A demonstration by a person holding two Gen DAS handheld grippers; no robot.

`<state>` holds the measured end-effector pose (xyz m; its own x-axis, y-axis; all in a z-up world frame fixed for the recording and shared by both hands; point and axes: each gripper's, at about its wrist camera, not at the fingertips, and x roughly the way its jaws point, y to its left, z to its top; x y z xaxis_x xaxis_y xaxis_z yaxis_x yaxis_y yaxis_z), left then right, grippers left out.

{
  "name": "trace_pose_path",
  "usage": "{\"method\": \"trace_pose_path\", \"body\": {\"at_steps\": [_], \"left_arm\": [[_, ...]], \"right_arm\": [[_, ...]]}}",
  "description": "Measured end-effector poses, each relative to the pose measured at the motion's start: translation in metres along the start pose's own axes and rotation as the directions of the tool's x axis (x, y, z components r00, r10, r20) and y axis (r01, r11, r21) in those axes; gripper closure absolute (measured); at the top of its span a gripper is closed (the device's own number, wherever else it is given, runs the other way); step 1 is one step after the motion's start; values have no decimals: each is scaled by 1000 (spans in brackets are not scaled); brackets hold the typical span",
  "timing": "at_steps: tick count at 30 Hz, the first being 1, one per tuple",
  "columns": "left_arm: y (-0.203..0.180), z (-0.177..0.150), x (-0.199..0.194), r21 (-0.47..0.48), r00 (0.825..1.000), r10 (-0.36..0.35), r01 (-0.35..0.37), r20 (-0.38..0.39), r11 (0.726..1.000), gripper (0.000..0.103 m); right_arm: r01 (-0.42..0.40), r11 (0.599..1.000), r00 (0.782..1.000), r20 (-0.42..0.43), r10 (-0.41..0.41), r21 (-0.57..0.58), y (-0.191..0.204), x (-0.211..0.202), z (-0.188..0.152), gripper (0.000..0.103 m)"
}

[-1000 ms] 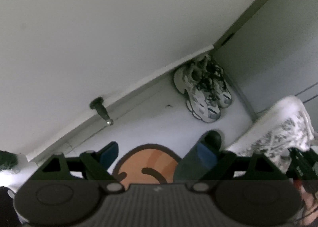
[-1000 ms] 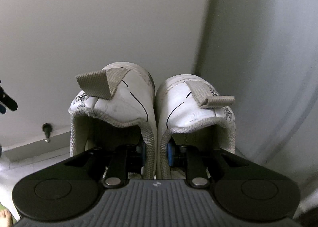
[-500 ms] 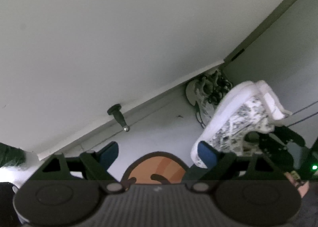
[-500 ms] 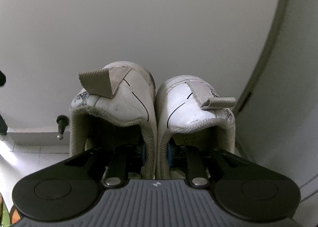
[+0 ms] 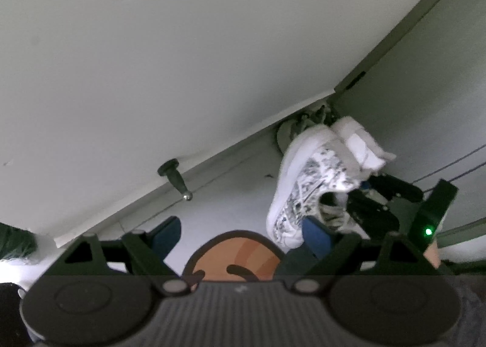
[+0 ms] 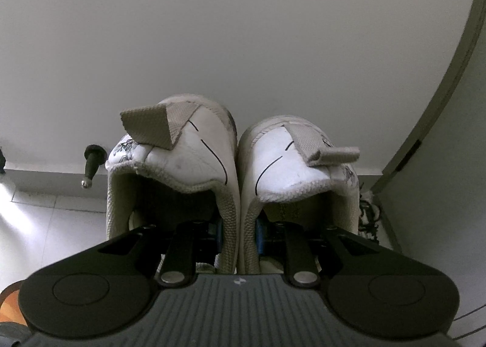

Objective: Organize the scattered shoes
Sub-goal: 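Lift the white sneakers with the right tool toward the grey sneakers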

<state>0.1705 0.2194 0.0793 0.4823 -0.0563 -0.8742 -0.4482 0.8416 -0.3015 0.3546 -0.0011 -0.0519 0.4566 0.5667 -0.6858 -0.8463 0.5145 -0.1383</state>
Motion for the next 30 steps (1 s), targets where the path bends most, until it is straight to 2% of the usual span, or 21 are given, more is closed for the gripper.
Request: {"method": "trace_pose_path", "body": {"at_steps": [6,11,13,15,16,24,30], "left_arm": [[3,-1,-3,-12,1000,-16,16,-1,1000,15],[9,0,-4,-19,1000,-16,16,-1,1000,15],[11,1,-4,-28,1000,-20,20,1,999,15],[13,2,-5,-32,1000,-22,22,4,999,15],[14,3,-6,-34,1000,-23,23,5,999,15],[27,4,-10,-55,1000,-22,23,5,998,15],[34,6,-5,-64,1000,-20,19,-2,998,15]], "right_arm": [[-21,999,998,-62,18,-50,11,22,-1,81],[-40,993,993,-118,27,-109,38,47,4,81],[-24,995,991,-132,10,-102,35,63,7,81],[-15,995,990,-143,0,-101,18,71,-4,80],[-10,995,988,-152,-6,-102,25,74,-5,80],[49,998,957,-284,-57,-32,22,112,2,80],[66,997,929,-363,-76,-40,34,132,5,80]]}}
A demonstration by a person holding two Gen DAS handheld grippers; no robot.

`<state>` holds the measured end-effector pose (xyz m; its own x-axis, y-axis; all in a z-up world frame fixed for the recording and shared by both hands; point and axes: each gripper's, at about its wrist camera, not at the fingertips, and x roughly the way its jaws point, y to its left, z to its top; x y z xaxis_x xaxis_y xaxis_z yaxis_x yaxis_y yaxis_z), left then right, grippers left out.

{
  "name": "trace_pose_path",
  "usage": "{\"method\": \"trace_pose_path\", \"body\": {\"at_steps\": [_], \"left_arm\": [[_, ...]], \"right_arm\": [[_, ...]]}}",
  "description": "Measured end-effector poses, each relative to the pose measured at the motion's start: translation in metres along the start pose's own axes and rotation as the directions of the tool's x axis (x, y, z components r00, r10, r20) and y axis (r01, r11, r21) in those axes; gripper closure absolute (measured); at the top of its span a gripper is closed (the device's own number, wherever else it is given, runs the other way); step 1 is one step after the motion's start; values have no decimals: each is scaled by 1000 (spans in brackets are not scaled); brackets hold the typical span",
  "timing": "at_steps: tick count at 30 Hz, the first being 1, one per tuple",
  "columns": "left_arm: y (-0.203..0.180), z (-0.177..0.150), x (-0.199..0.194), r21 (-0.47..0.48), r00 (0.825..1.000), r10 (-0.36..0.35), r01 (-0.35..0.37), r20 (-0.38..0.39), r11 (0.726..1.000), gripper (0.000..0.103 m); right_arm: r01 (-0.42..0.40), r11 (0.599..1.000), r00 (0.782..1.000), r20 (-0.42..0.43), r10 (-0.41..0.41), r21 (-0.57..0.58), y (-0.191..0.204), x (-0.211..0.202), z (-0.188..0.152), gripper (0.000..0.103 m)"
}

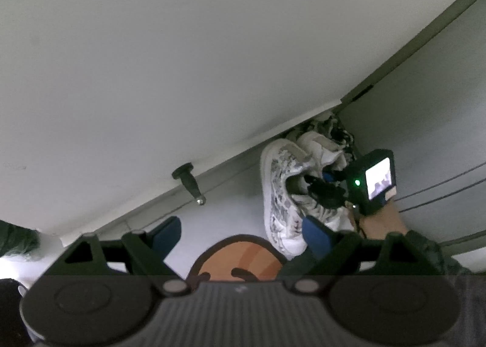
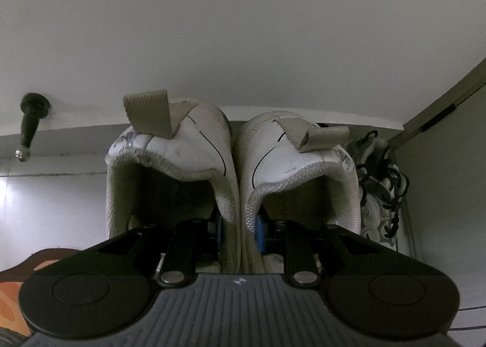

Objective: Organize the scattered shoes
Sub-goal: 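Lift the white sneakers with the right tool toward the grey sneakers, then lower the white sneakers beside the grey-and-white sneakers with the right tool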

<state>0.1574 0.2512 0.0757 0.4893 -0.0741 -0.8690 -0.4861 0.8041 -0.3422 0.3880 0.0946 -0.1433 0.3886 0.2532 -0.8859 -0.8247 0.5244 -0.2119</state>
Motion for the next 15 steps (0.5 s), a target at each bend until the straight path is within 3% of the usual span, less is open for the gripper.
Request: {"method": "trace_pose_path", "body": {"at_steps": [4,15], "left_arm": [[1,3,0,-2,1000,-1,1,-2,1000,15],[-5,5,-1,-4,1000,-8,8,-13,1000,15]], "right_arm": [[17,1000,1000,-18,-17,-10,7,7,4,81],[-27,1000,997,-76,27,-7,-4,16,12,81]]}}
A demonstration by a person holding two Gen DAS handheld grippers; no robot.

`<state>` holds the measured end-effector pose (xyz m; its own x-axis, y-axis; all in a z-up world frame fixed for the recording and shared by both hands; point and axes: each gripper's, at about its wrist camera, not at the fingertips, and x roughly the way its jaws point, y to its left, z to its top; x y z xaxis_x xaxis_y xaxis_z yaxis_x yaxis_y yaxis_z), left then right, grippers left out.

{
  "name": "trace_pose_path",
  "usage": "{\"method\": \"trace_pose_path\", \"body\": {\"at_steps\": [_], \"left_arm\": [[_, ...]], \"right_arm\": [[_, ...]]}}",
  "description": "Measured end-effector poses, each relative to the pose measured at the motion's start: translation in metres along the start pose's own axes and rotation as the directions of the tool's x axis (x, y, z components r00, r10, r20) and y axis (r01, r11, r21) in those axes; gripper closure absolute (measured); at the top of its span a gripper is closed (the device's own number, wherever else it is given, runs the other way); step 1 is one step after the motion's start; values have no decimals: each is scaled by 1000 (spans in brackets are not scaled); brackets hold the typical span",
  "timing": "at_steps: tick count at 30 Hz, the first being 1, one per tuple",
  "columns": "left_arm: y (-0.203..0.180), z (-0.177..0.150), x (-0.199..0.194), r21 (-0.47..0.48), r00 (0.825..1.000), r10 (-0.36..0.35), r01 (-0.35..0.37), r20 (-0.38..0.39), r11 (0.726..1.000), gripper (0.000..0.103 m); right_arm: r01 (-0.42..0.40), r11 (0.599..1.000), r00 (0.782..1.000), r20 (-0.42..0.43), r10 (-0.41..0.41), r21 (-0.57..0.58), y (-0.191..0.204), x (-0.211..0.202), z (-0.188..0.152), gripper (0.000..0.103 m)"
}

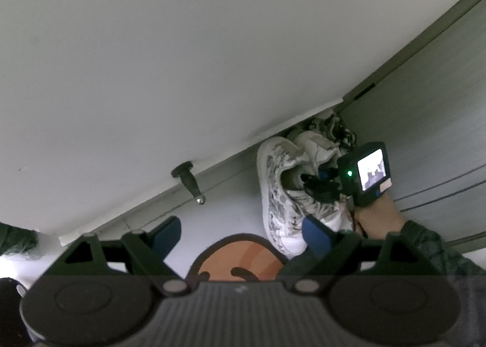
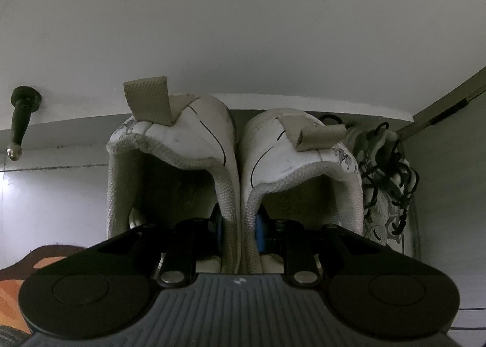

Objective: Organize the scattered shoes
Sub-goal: 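Lower the white sneakers beside the grey-and-white sneakers with the right tool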

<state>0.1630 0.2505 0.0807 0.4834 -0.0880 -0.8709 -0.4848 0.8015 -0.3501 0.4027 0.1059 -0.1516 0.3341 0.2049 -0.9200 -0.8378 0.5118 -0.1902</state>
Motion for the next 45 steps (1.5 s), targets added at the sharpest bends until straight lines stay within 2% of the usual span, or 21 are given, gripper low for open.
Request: {"method": "trace_pose_path", "body": {"at_steps": [6,11,16,24,27,30,36,41,45], "left_arm": [[-1,-4,8,23,1000,-10,10,-16,1000,15],[3,-5,7,22,1000,-9,9,-19,1000,15],[9,-2,6,1,1000,-15,15,-19,1000,15],[7,-1,12,17,999,-26,27,-40,1000,15],[5,-1,15,19,998,-32,33,-47,999,15],[4,-2,17,21,998,-37,38,-50,999,15],[2,-5,18,35,998,-40,42,-56,998,15],[-2,-8,18,43,997,-45,48,-58,998,15],[-3,-6,17,41,997,-43,46,-56,998,15]], "right_arm": [[2,1000,999,-52,-3,-9,3,13,9,81],[-51,999,993,-104,49,-12,15,28,13,81],[-30,999,990,-135,26,-32,24,44,18,81],[-93,994,973,-215,80,-51,19,58,30,81],[-84,993,969,-241,63,-80,26,62,33,81],[-73,994,969,-241,52,-82,31,63,33,81],[-96,995,974,-205,93,-5,24,61,20,80],[-88,995,965,-250,75,-41,35,65,20,80],[-72,997,975,-207,78,35,33,63,16,73]]}}
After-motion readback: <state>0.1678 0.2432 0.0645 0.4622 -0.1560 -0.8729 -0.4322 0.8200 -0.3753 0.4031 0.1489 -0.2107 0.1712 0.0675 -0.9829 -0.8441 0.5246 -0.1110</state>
